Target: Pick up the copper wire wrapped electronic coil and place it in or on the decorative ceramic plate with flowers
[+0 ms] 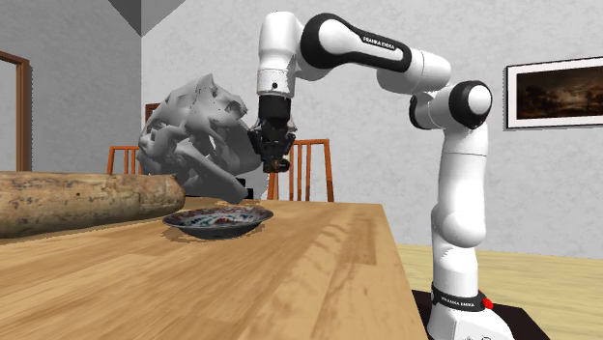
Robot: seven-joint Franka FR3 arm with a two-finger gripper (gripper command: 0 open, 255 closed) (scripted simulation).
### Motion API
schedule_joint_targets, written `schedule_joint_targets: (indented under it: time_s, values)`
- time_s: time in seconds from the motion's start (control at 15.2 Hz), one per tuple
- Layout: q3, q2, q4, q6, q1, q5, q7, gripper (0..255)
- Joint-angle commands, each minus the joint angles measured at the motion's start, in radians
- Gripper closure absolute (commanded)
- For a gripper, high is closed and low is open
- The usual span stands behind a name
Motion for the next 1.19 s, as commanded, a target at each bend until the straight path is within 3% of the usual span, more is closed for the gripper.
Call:
schedule_joint_targets:
  time_s: [0.0, 0.2, 0.4, 0.59, 0.73, 1.12]
  values:
    - [0.04, 0.061, 0.057, -0.013, 0.02, -0.036, 0.065, 255]
    - [0.1, 0.188, 0.179, -0.05, 0.074, -0.121, 0.169, 255]
    - [0.136, 0.333, 0.328, -0.106, 0.167, -0.226, 0.267, 255]
    - [0.142, 0.49, 0.521, -0.186, 0.302, -0.338, 0.343, 255]
    - [0.126, 0.609, 0.697, -0.259, 0.423, -0.419, 0.373, 255]
    - [0.135, 0.546, 0.51, -0.135, 0.347, -0.37, 0.387, 255]
